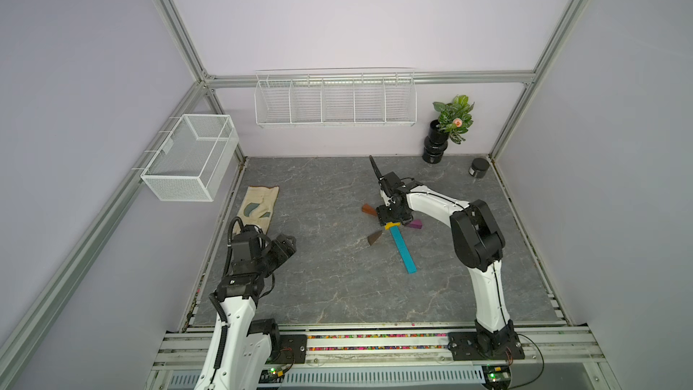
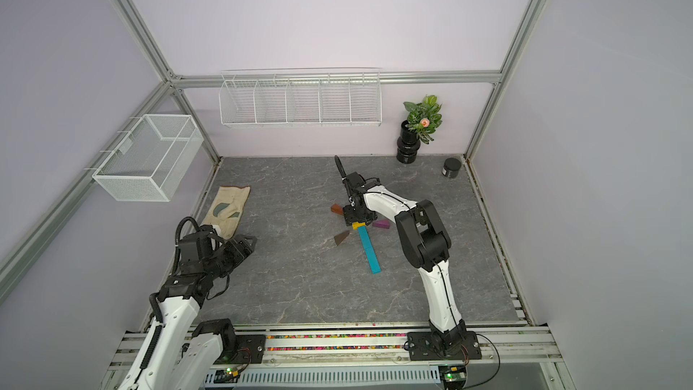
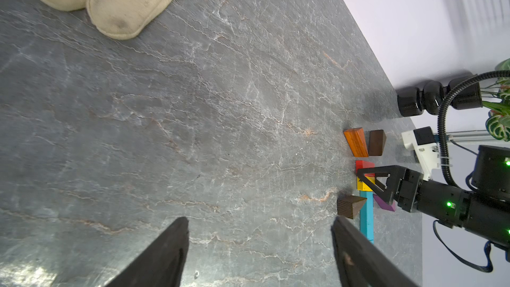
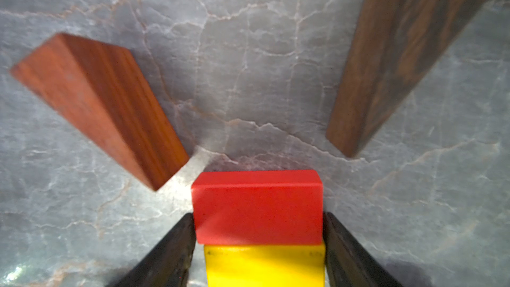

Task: Assemble a small pinwheel with building blocks
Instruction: Adjust the building block at the center of the board.

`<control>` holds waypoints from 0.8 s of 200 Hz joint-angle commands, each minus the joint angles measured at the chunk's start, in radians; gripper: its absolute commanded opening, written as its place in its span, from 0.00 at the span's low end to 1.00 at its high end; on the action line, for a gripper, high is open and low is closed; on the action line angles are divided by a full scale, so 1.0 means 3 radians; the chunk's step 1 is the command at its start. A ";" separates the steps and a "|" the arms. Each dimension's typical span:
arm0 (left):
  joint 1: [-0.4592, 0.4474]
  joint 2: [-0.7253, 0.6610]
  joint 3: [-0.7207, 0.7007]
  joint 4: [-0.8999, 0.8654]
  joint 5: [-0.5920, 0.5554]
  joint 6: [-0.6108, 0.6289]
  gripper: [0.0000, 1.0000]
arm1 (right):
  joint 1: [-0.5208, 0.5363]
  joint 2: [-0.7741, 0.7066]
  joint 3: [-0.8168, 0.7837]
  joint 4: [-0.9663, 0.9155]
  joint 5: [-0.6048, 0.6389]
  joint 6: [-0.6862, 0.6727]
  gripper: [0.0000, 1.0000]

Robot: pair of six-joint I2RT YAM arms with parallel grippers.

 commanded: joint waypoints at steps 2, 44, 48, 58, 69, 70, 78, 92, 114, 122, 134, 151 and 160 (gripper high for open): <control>-0.0016 0.0001 -0.0024 0.0035 0.0017 0.0050 0.83 | -0.0019 0.0077 0.0036 -0.0009 -0.0060 0.0044 0.72; -0.0021 -0.0001 -0.0025 0.0031 0.0014 0.0051 0.83 | -0.0018 0.0077 0.0037 -0.0004 -0.0056 0.0053 0.69; -0.0021 0.0000 -0.0025 0.0032 0.0016 0.0047 0.83 | -0.0018 0.0076 0.0033 -0.0009 -0.0056 0.0056 0.69; -0.0022 0.0000 -0.0025 0.0031 0.0018 0.0046 0.83 | -0.0018 0.0074 0.0032 -0.0010 -0.0051 0.0056 0.69; -0.0022 0.0002 -0.0025 0.0033 0.0016 0.0047 0.83 | -0.0020 0.0066 0.0032 -0.0008 -0.0055 0.0056 0.70; -0.0022 0.0001 -0.0025 0.0034 0.0017 0.0047 0.83 | -0.0019 0.0066 0.0032 -0.0009 -0.0055 0.0059 0.70; -0.0025 0.0002 -0.0025 0.0031 0.0018 0.0046 0.83 | -0.0018 0.0054 0.0032 -0.0008 -0.0051 0.0059 0.72; -0.0026 0.0003 -0.0025 0.0035 0.0018 0.0047 0.83 | -0.0019 0.0003 0.0023 0.0004 -0.0030 0.0060 0.76; -0.0022 0.0004 -0.0023 0.0031 0.0015 0.0049 0.83 | -0.0018 -0.0151 -0.0005 0.0036 0.0021 0.0037 0.79; -0.0022 0.0007 -0.0020 0.0035 0.0014 0.0052 0.83 | -0.0019 -0.0215 0.0003 0.0032 0.0040 0.0021 0.81; -0.0021 0.0008 -0.0015 0.0030 0.0011 0.0060 0.83 | -0.0023 -0.0322 0.0006 0.0019 0.0066 -0.0003 0.82; -0.0024 0.0005 0.0004 0.0025 0.0014 0.0073 0.83 | -0.0023 -0.0518 -0.0005 0.0009 0.0111 -0.0063 0.83; -0.0022 0.0005 0.0010 0.0019 0.0011 0.0087 0.83 | -0.0028 -0.0622 -0.0032 0.0014 0.0131 -0.0102 0.84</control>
